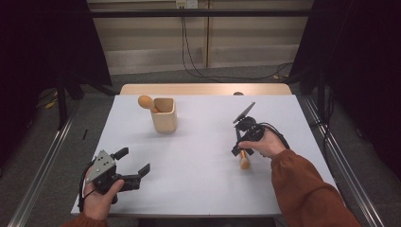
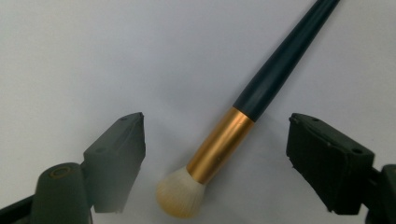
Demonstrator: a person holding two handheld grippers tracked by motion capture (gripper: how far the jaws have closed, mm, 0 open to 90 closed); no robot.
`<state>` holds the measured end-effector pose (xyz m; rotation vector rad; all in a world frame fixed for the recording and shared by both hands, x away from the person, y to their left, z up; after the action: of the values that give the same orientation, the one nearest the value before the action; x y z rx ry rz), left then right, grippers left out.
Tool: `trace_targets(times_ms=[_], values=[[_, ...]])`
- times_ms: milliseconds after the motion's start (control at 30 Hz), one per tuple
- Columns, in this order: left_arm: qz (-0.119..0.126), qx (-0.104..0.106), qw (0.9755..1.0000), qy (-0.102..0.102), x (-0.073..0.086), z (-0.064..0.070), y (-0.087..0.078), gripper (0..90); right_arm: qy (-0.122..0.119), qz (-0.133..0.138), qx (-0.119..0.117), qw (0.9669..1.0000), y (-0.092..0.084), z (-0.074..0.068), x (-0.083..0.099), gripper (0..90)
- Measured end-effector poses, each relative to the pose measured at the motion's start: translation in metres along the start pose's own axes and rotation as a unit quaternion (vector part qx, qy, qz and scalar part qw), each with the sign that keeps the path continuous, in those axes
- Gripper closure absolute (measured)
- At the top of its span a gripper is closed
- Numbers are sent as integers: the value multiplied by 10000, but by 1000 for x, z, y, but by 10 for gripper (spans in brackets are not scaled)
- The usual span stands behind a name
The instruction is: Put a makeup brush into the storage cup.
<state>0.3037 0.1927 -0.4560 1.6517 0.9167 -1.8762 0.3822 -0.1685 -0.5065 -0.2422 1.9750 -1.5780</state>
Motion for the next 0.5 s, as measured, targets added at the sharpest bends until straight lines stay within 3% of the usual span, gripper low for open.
trace_targets(times_ms=[200, 367, 433, 500], values=[[3, 26, 10000, 4, 0, 1, 0, 39, 49, -347, 233, 9991, 6, 3, 3, 275], [-13, 24, 10000, 12, 0, 0, 0, 39, 178, -561, 228, 9980, 9, 2, 7, 331], [-7, 23, 10000, 18, 0, 0, 0, 39, 212, -666, 221, 9973, 11, 1, 9, 428], [-11, 20, 10000, 23, 0, 0, 0, 39, 255, -686, 160, 9972, 14, 0, 9, 461]])
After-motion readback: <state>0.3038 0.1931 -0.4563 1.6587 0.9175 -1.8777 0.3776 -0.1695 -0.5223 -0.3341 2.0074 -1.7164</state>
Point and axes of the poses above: each handheld gripper's, and its own axes: y roughly forward along the jaws, x roughly out of its underside, z roughly to its right, the point moved 8 cm from there along y, roughly forward along the jaws, and after that the axes turned 7 degrees about z, right-handed, at the moved point
